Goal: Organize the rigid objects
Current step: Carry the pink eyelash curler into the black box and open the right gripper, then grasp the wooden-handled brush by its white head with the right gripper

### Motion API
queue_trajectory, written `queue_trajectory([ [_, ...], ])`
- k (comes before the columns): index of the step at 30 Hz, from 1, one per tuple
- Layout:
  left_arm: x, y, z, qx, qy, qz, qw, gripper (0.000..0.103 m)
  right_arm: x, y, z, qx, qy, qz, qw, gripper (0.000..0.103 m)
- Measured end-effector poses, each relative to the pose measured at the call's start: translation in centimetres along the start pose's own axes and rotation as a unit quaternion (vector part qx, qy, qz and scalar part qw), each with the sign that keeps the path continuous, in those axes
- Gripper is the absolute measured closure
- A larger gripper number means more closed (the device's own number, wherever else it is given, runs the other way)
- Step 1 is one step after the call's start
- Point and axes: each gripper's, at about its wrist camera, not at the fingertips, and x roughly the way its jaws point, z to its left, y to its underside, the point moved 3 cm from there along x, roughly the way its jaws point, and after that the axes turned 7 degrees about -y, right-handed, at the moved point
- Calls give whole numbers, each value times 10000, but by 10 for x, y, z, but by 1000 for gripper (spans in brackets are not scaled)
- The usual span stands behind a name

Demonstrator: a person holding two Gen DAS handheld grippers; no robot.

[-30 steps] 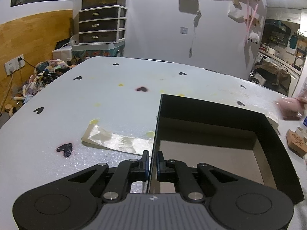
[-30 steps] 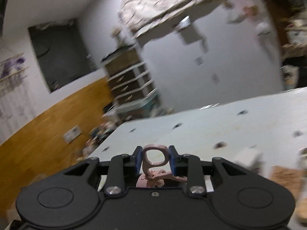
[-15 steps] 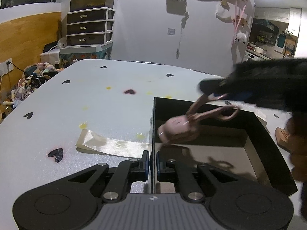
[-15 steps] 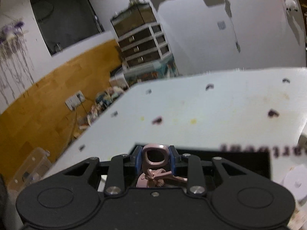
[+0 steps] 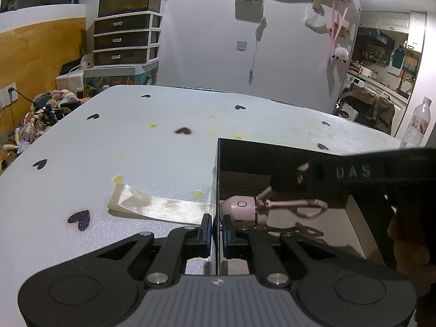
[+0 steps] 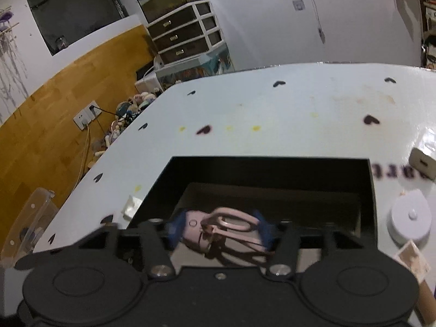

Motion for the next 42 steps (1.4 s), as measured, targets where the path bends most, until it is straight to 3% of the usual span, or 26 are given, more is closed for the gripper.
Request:
queue_trajectory([
  [3,0,0,-1,2,-16,1,10000,95,-9,3,1,-105,-11,1,9999,24],
  [9,1,0,-1,10,-48,12,10000,95,-30,6,-3,-214,81,-56,9997,19],
  [16,1,0,-2,15,-54,14,10000,95,-69,11,-16,-438,126,-524,9976,7],
  [23,1,0,-1,-7,-74,15,10000,95,-117,19,-54,-99,714,-1294,9890,0],
  [28,3,1,0,-35,-75,28,10000,95,-130,33,-88,71,1397,-1280,9819,0],
  [34,4,1,0,-46,-65,33,10000,95,-124,58,-112,20,1919,-1025,9760,2],
  [38,5,2,-1,-23,-72,46,10000,95,-114,69,-110,-454,1858,-861,9778,6],
  [41,6,2,-1,-19,-67,58,10000,95,-107,73,-106,-615,1654,-711,9817,24],
  [42,6,2,-1,-18,-66,63,10000,95,-105,74,-104,-632,1562,-631,9837,38],
])
